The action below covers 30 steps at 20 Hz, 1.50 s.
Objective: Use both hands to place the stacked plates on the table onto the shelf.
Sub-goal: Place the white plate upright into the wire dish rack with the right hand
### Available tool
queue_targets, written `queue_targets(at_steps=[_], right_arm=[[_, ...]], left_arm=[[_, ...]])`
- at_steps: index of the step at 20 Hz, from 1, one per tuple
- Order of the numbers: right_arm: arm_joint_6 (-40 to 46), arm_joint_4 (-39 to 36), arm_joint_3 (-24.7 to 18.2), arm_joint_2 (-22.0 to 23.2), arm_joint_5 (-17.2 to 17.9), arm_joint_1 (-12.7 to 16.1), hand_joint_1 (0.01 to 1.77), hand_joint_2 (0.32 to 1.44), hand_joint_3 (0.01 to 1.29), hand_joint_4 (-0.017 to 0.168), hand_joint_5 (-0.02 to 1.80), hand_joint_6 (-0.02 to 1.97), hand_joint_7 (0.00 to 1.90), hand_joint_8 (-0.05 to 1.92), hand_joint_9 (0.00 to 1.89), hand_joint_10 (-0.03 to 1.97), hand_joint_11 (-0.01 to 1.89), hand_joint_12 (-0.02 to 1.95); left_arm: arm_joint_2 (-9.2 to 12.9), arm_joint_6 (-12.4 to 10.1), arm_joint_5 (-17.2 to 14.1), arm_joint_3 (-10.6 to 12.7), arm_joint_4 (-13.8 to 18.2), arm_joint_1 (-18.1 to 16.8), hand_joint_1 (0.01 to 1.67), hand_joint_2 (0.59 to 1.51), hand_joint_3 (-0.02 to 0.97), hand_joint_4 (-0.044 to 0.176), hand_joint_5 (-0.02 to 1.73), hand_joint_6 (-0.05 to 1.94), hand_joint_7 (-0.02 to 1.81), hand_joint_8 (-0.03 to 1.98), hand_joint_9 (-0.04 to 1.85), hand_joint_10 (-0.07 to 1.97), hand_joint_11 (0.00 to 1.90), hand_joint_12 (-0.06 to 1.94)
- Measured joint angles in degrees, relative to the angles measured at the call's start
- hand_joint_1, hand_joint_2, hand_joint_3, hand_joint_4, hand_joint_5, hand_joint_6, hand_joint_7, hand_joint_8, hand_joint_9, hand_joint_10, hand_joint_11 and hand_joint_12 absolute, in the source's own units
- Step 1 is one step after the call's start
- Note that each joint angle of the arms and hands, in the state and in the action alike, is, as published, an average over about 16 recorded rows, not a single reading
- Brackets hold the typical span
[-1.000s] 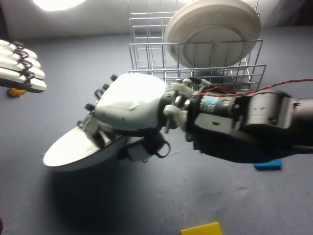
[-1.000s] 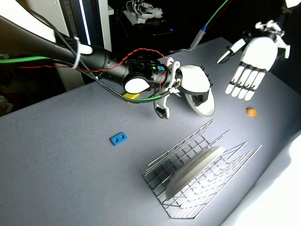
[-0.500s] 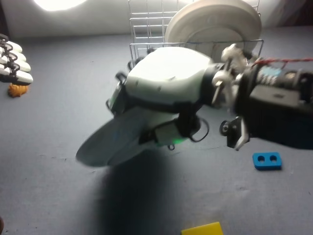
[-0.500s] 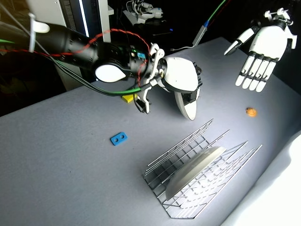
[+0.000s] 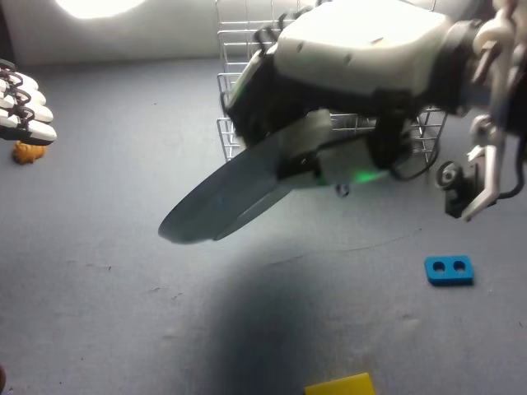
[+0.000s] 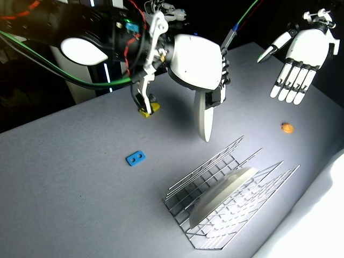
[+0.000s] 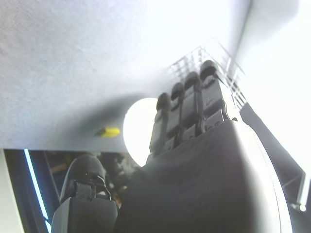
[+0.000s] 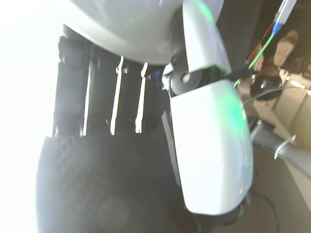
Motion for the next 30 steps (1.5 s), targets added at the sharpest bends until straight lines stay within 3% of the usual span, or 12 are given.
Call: queue_targets(at_steps=[6,10,17,30], right_arm=[[4.8,0.2,-0.7,3.7,-2.3,3.7,1.29,1.03,0.01,-0.008,0.89,0.96,1.07,0.83,1.13,0.52,0.94,0.86],[9.3,0.1,0.2,4.6,-3.3,5.4,1.31,1.03,0.01,-0.008,0.89,0.95,1.06,0.83,1.08,0.75,0.94,0.86],[17.1,0.3,3.0,4.9,-3.3,7.1,1.34,1.03,0.01,-0.008,0.87,0.95,1.04,0.85,1.03,0.97,0.93,0.89],[22.4,9.5,8.4,4.3,-0.6,7.6,1.35,1.03,0.01,-0.009,0.86,0.95,1.04,0.85,1.03,1.01,0.93,0.90]], left_arm=[[0.0,0.0,0.2,0.0,0.1,0.0,0.02,1.164,0.018,0.001,0.10,0.02,0.07,0.01,0.04,0.01,0.04,0.04],[0.0,0.0,0.3,-0.1,0.3,0.0,0.02,1.165,0.018,0.001,0.10,0.02,0.07,0.01,0.05,0.01,0.04,0.04],[0.0,0.0,0.3,-0.3,0.5,0.0,0.02,1.166,0.018,0.002,0.09,0.02,0.07,0.01,0.05,0.01,0.04,0.04],[0.0,0.0,0.2,-0.5,0.9,0.0,0.02,1.167,0.018,0.001,0.09,0.02,0.07,0.01,0.05,0.01,0.03,0.07]])
